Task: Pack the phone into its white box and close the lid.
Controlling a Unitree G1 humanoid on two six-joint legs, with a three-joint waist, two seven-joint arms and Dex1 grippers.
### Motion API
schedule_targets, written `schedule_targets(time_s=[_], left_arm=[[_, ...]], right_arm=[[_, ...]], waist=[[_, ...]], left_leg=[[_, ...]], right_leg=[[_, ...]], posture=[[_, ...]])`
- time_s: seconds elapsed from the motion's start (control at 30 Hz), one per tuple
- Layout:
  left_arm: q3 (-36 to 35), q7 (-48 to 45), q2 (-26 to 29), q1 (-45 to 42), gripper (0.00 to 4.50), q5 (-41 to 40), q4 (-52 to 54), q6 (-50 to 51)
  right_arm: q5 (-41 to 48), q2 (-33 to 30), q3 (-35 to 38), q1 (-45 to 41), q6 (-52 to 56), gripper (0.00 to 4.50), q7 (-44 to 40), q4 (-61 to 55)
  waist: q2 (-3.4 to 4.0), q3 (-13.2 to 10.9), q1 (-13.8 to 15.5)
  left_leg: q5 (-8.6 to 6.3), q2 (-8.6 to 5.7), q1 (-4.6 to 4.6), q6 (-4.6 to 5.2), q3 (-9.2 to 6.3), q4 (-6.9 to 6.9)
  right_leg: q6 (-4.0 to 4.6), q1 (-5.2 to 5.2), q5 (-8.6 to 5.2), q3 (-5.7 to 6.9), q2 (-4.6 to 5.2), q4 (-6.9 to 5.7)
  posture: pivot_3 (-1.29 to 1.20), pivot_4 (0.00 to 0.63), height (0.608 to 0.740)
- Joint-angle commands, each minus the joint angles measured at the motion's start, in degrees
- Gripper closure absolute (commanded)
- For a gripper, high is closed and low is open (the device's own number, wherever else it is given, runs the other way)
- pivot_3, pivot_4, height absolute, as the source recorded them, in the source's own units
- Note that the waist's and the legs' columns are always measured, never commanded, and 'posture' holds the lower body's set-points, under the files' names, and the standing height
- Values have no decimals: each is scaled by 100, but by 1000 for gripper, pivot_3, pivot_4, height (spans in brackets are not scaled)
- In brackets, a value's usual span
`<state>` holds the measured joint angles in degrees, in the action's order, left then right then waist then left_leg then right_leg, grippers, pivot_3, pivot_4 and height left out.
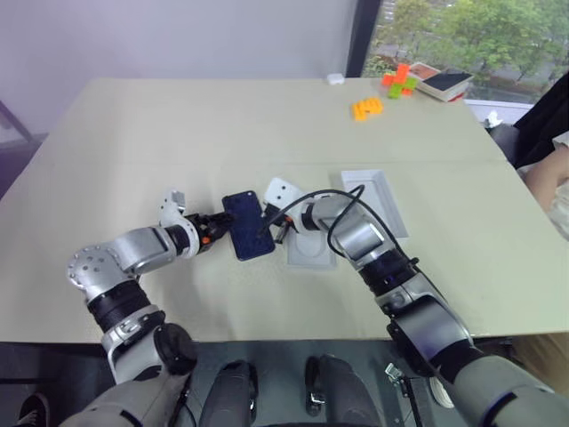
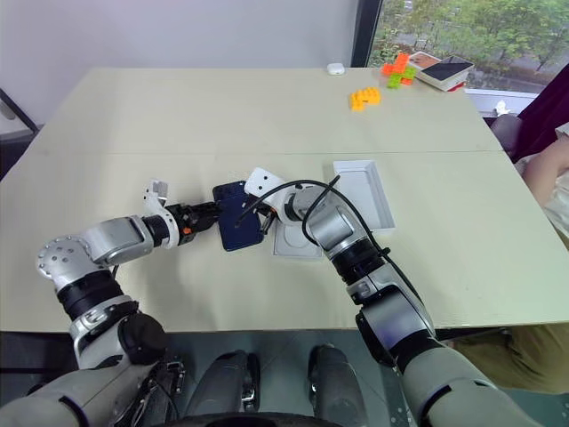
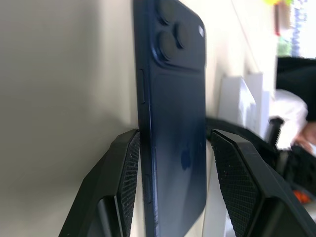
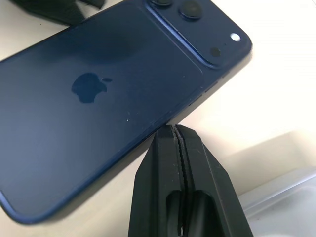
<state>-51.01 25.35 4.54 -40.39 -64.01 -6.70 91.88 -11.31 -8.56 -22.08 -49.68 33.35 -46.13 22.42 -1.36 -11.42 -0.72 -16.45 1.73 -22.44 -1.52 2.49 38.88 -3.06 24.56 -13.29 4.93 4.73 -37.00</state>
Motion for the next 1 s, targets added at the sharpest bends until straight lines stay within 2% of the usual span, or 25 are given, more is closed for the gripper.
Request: schedule_targets(time_s=[0.03, 0.2, 0.3, 0.43, 0.57, 0.7, 0.8, 1.0], left_arm=[[-126, 675, -615, -232, 2092, -218, 142, 62], [-462, 1182, -990, -336, 2092, -288, 241, 62], [-466, 1417, -1067, -416, 2092, -689, 115, 62], [-428, 1761, -981, -575, 2092, -1066, -38, 27], [-312, 1863, -847, -386, 2092, -1344, -133, -69], [-54, 1708, -755, -156, 2092, -1929, -4, -407], [357, 1422, -427, 179, 2092, -2051, 133, -457], [1163, 1672, 77, 932, 2092, -3373, 485, -1286]], right_arm=[[190, 260, -188, 1, -104, 4452, -154, -279], [215, 275, -182, -6, -89, 4452, -177, -297], [227, 266, -191, 15, -83, 4452, -202, -333], [238, 259, -204, 10, -84, 4452, -197, -332], [251, 252, -191, -7, -99, 4452, -167, -305], [254, 210, -193, 12, -113, 4452, -147, -300], [244, 196, -203, 25, -132, 4452, -141, -303], [249, 193, -229, 38, -128, 4452, -131, -338]], waist=[[0, 0, 2], [-1, 0, 10], [-1, 0, 8], [-8, -5, 7], [-9, -6, 0], [-10, -6, -5], [-11, -7, -12], [-11, -7, -6]], left_leg=[[1, 0, 0, -1, 0, 0], [4, 0, 0, -6, -1, 0], [4, -1, -1, -7, 0, 0], [11, -2, -7, -19, 0, -1], [16, -2, -8, -28, 1, -7], [20, -2, -8, -36, 3, -19], [26, -2, -7, -46, 5, -35], [39, 4, -3, -67, 5, -77]], right_leg=[[0, 0, 0, 1, -1, 0], [0, 0, 0, 2, -10, 0], [0, 0, 0, 2, -12, 1], [-1, 2, 0, 4, -10, 4], [-1, 5, 0, 5, -11, 6], [-1, 11, 0, 4, -12, 7], [0, 17, 0, 4, -12, 12], [1, 24, 0, 0, -13, 35]], posture=[[0, 150, 740], [0, 150, 740], [0, 150, 740], [0, 150, 740], [0, 150, 740], [0, 150, 740], [0, 150, 740], [0, 150, 740]])
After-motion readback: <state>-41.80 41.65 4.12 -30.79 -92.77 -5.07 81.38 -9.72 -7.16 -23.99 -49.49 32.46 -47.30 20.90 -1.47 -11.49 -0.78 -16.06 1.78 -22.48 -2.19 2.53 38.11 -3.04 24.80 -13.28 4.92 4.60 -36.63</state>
